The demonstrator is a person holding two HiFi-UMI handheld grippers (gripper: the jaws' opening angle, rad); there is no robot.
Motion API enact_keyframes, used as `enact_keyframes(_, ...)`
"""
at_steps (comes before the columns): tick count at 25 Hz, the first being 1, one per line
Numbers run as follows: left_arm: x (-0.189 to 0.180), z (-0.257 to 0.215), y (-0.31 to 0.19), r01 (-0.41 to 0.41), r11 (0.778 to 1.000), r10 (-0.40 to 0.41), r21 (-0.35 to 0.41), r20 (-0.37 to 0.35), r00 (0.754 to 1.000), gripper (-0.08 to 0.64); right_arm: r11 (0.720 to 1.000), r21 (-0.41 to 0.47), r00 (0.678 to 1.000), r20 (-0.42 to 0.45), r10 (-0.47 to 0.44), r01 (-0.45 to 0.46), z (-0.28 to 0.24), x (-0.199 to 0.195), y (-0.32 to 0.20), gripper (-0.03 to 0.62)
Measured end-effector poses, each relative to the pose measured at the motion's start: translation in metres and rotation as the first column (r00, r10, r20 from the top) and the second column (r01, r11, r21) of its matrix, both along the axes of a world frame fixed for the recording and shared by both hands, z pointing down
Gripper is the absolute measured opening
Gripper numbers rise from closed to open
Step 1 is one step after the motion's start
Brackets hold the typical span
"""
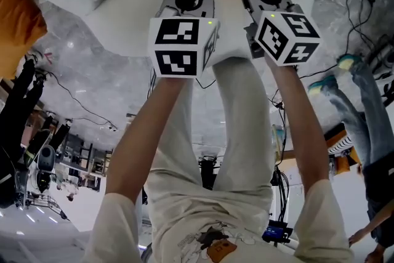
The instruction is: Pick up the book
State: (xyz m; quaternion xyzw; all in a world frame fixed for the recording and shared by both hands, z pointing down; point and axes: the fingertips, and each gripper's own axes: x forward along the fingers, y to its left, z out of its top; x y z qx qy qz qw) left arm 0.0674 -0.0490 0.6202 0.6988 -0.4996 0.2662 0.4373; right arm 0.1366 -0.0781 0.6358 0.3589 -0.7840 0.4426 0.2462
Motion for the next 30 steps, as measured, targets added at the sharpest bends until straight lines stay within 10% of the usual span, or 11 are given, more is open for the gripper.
enact_keyframes(30, -0.001, 0.091, 0.004, 0.001, 0.998, 0.0, -0.056, 0.014, 1.0, 0.006, 0.985, -0.159, 0.992, 0.098, 0.079, -0.063, 0.141, -0.012, -0.001, 0.199)
